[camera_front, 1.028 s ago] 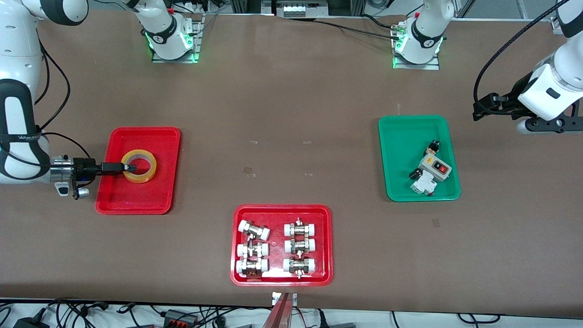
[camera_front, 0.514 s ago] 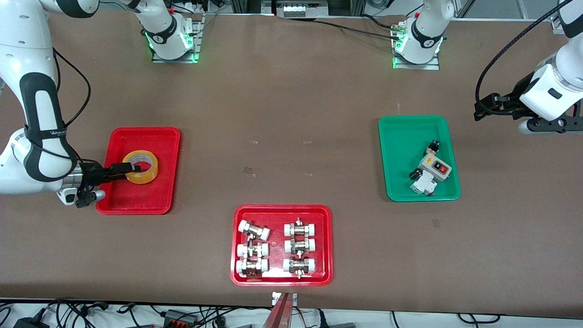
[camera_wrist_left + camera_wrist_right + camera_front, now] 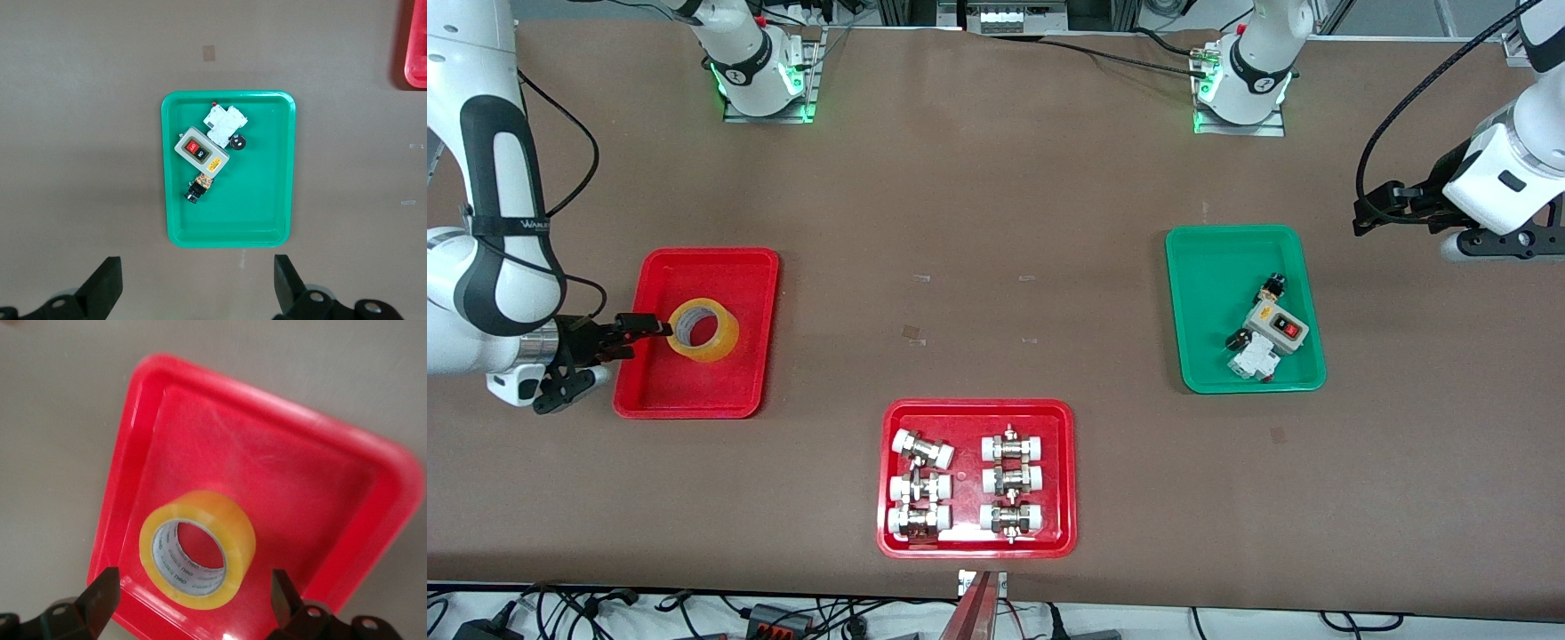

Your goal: Left arm passes tape to right arm into tray

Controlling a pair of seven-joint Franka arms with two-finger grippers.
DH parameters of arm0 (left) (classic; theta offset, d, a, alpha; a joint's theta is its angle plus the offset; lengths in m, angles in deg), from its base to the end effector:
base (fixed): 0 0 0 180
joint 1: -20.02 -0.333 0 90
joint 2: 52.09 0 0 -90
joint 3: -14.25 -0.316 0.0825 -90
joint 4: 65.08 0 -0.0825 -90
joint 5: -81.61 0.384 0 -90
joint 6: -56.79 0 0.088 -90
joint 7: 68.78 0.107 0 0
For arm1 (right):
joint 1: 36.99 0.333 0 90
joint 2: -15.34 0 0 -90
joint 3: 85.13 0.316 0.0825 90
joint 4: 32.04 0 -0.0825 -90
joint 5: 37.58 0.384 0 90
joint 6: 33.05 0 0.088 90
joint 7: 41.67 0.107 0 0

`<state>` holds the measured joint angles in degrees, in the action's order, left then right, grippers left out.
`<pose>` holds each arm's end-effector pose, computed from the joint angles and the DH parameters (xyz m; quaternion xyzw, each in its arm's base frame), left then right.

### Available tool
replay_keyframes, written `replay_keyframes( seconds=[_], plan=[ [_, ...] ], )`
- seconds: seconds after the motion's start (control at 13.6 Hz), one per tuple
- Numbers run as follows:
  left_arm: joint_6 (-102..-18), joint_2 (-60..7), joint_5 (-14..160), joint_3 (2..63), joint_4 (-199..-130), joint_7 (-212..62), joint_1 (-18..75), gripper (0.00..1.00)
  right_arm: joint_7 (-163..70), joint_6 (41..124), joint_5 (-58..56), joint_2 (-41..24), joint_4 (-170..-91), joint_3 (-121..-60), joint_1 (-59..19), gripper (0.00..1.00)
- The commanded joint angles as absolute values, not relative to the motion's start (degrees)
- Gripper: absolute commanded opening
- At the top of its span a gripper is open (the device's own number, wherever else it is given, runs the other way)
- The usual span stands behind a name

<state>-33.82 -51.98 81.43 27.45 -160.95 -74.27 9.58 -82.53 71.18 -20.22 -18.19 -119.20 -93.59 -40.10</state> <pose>0.5505 -0.0268 0.5761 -0.9986 -0.0239 0.0468 0.0016 0.6651 -0.0969 0.3029 -0.9652 -0.1996 0.0803 0.1488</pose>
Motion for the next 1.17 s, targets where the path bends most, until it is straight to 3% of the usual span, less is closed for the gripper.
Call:
replay_keyframes(
  seconds=[0.0, 0.73, 1.1],
  plan=[
    [-33.83, -52.88, 81.69, 27.52, -161.14, -73.61, 9.12, 1.0, -74.32, 69.97, -24.9, -15.34, -114.85, -93.48, -38.14, 1.0],
    [-33.74, -52.97, 81.61, 27.61, -161.14, -73.53, 9.12, 1.0, -43.78, 47.49, -30.09, -14.71, -94.21, -93.74, -31.89, 1.0],
    [-33.74, -52.97, 81.52, 27.61, -161.14, -73.53, 9.21, 1.0, -43.78, 46.93, -31.77, -13.14, -91.01, -94.7, -33.65, 1.0]
  ],
)
